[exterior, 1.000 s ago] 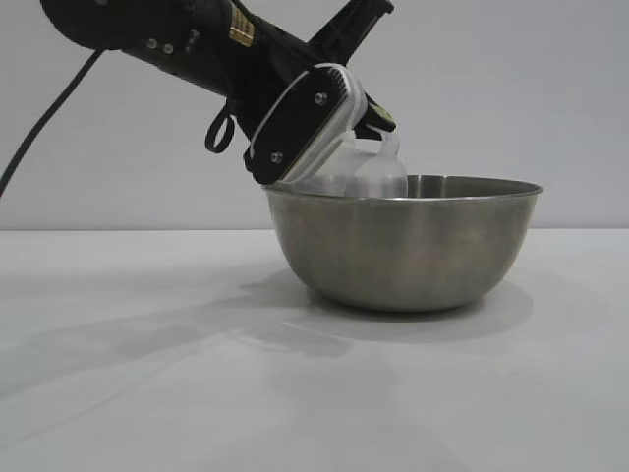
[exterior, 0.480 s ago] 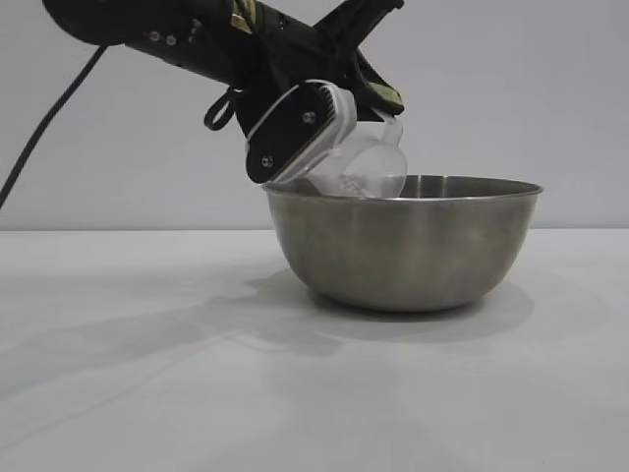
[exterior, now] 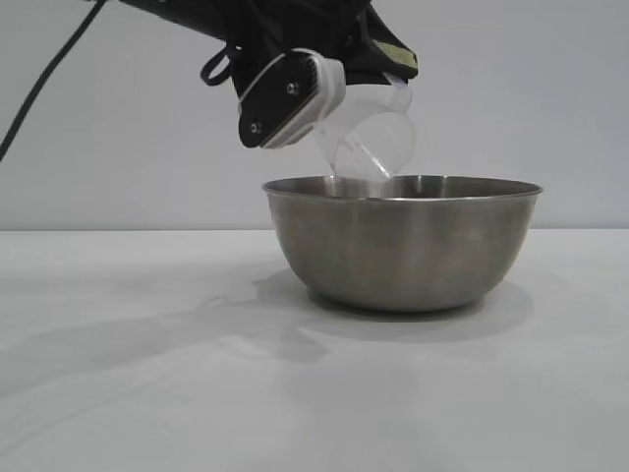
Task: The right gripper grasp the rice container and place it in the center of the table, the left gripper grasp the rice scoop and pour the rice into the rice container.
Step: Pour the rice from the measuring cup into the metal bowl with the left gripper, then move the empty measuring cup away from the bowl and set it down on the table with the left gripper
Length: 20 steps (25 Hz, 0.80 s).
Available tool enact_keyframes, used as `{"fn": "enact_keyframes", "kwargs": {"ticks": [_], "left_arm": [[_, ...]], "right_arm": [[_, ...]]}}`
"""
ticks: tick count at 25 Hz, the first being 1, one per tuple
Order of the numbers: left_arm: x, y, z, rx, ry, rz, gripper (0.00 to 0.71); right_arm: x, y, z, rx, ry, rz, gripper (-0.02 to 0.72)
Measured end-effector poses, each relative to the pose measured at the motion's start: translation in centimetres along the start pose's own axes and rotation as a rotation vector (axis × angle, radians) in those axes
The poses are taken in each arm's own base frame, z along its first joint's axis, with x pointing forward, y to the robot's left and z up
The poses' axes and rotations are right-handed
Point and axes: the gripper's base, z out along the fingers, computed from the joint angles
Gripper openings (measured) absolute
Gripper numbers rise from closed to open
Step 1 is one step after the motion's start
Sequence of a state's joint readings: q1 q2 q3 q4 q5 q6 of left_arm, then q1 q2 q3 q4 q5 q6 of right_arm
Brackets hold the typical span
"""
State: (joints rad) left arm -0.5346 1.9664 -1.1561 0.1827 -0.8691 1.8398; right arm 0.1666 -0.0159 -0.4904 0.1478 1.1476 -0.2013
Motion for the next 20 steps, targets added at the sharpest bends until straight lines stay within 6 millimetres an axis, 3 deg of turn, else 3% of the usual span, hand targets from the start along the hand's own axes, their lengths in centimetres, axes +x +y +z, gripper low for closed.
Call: {"fn": "enact_keyframes", "kwargs": {"ticks": [6,11,14,20], "left_arm": [[3.4,1.7,-0.9,0.005,0.299,-0.807,0.000],[6.4,2.6,-2.9,-0.055,0.471,-1.308,0.000],[7.6,1.2,-5.2,-0.079,0.546,-1.512,0.000],[7.8,-4.1,-10.9,-0.023,0.644,-1.669,0.000]], "right_arm": [[0.0,0.0,0.0,0.000,0.000,0.000,0.544],[0.0,0.0,0.0,0.000,0.002,0.000,0.544],[0.0,-0.2,0.0,0.022,0.003,0.029,0.544],[0.3,-1.7,-0.2,0.191,0.011,0.180,0.544]]}}
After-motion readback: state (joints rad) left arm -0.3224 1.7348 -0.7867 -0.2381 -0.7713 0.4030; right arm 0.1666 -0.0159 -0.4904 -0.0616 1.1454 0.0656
